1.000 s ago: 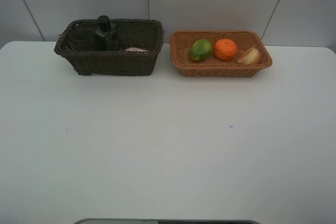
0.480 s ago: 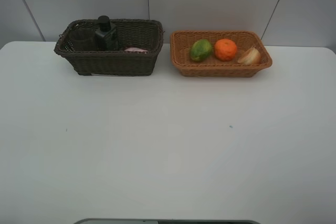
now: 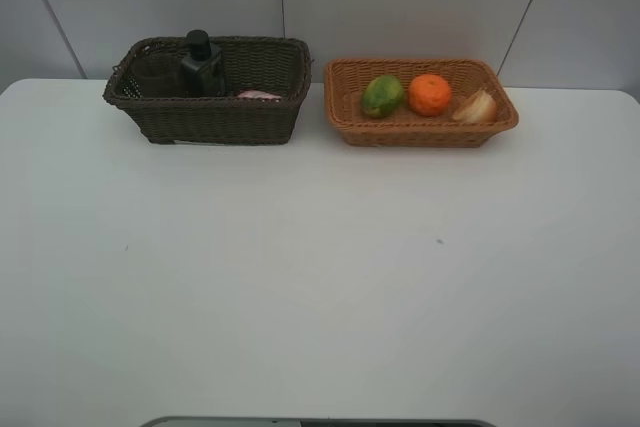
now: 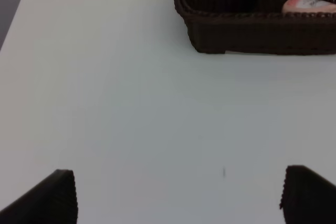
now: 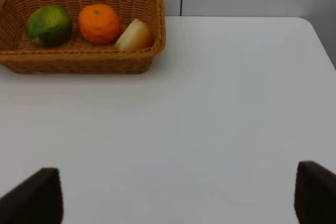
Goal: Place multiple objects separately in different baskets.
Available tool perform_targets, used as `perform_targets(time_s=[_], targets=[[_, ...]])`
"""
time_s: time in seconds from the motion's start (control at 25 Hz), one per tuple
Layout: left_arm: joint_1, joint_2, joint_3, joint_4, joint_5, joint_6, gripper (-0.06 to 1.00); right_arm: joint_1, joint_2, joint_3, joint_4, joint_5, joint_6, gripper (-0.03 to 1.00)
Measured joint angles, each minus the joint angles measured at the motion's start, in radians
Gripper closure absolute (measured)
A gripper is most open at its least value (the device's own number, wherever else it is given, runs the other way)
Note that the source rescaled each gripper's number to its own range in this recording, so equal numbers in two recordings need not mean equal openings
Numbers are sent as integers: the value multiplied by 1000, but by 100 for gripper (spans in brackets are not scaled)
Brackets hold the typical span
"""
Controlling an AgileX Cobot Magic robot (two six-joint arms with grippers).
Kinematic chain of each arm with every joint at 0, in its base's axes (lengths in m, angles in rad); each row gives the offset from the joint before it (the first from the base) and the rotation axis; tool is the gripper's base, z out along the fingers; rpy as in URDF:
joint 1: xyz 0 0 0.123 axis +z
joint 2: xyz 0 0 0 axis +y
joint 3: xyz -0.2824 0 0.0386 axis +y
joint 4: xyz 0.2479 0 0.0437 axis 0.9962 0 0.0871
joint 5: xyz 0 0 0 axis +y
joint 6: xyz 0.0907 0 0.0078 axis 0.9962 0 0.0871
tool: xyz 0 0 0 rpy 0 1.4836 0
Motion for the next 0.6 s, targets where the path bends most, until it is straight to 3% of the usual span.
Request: perform_targets(time_s=[0.32, 0.6], targets=[[0, -118, 32, -76, 63, 57, -5, 0, 0, 0, 0, 0, 0, 9], [0, -177, 47, -89, 80, 66, -5, 0, 0, 0, 0, 0, 0, 9]])
